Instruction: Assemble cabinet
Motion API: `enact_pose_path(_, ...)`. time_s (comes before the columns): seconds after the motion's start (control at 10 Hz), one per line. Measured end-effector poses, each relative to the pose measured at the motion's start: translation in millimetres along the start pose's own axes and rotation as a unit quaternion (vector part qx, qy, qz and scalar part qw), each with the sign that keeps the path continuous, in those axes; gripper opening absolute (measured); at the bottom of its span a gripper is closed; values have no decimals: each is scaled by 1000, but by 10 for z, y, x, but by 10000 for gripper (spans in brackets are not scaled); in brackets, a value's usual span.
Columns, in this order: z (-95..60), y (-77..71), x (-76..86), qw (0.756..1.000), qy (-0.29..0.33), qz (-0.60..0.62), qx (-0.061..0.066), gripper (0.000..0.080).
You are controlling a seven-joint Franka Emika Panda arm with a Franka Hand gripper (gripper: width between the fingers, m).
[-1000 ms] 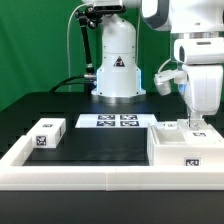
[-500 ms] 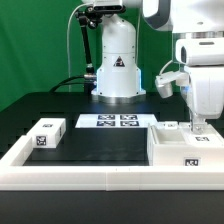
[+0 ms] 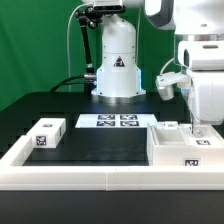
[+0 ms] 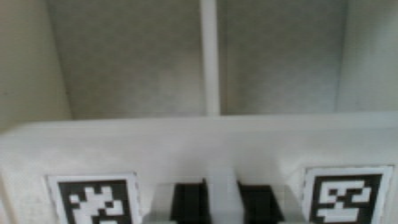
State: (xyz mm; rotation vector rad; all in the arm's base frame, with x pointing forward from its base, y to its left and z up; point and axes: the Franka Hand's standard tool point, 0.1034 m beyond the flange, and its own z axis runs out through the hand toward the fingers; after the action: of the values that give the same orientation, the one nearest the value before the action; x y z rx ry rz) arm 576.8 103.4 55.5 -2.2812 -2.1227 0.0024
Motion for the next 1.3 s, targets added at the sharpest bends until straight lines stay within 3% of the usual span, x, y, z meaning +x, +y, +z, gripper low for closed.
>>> enact_pose_path(0.1,4,14,-18,1000,-5,-17,14,71)
enact_pose_path(0.2,-1,15,-17,1000,-8,-18,19,71)
enact_pose_path(0.5,-1,15,-21,1000,-8,-18,20,71)
enact_pose_path(0.7,-1,15,-22,1000,-8,-18,20,403)
enact_pose_path(0.8,1,15,-23,1000,-8,-18,20,403)
enact_pose_path(1.0,1,3,-24,1000,-9,-18,22,746)
enact_pose_path(1.3,-7,-21,-25,999,-11,-19,26,791)
